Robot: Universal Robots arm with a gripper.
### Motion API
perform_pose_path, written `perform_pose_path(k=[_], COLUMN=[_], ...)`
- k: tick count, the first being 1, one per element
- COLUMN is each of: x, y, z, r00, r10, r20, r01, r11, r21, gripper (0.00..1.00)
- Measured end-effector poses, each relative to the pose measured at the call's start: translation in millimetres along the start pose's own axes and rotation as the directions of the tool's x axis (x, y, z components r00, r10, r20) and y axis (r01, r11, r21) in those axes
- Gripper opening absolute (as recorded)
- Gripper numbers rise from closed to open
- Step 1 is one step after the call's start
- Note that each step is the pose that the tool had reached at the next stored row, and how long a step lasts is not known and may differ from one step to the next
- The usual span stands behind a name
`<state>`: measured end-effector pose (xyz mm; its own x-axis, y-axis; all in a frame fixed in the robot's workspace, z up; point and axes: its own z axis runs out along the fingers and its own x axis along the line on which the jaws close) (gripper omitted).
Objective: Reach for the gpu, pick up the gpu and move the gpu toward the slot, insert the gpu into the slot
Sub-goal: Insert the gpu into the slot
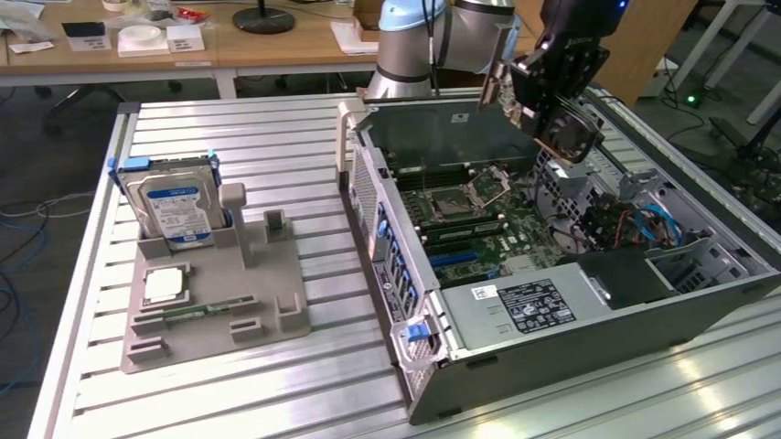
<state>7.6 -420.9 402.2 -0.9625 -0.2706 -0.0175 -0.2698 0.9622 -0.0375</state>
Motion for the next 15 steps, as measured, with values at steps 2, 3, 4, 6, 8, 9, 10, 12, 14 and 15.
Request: perform_pose_path(k=[2,3,4,6,8,9,10,12,14,15], x=[0.0,0.0,0.0,0.0,0.0,0.0,0.0,0.0,0.0,0.0], y=[0.0,0.0,0.0,0.0,0.0,0.0,0.0,0.0,0.0,0.0], z=[0.0,0.0,0.0,0.0,0.0,0.0,0.0,0.0,0.0,0.0], r00=[0.9998,0.9994,0.9989,0.9975,0.9955,0.9942,0.9928,0.9895,0.9857,0.9836], r10=[-0.022,-0.034,-0.046,-0.071,-0.095,-0.108,-0.120,-0.144,-0.169,-0.180], r20=[0.0009,0.0014,0.0019,0.0028,0.0037,0.0042,0.0047,0.0057,0.0066,0.0071], r01=[0.022,0.034,0.047,0.071,0.095,0.108,0.120,0.144,0.169,0.180], r11=[0.9998,0.9994,0.9989,0.9975,0.9955,0.9942,0.9928,0.9896,0.9857,0.9836], r21=[-0.0003,-0.0006,-0.0008,-0.0011,-0.0015,-0.0017,-0.0018,-0.0022,-0.0025,-0.0025], gripper=[0.28,0.28,0.28,0.28,0.28,0.28,0.28,0.28,0.28,0.28])
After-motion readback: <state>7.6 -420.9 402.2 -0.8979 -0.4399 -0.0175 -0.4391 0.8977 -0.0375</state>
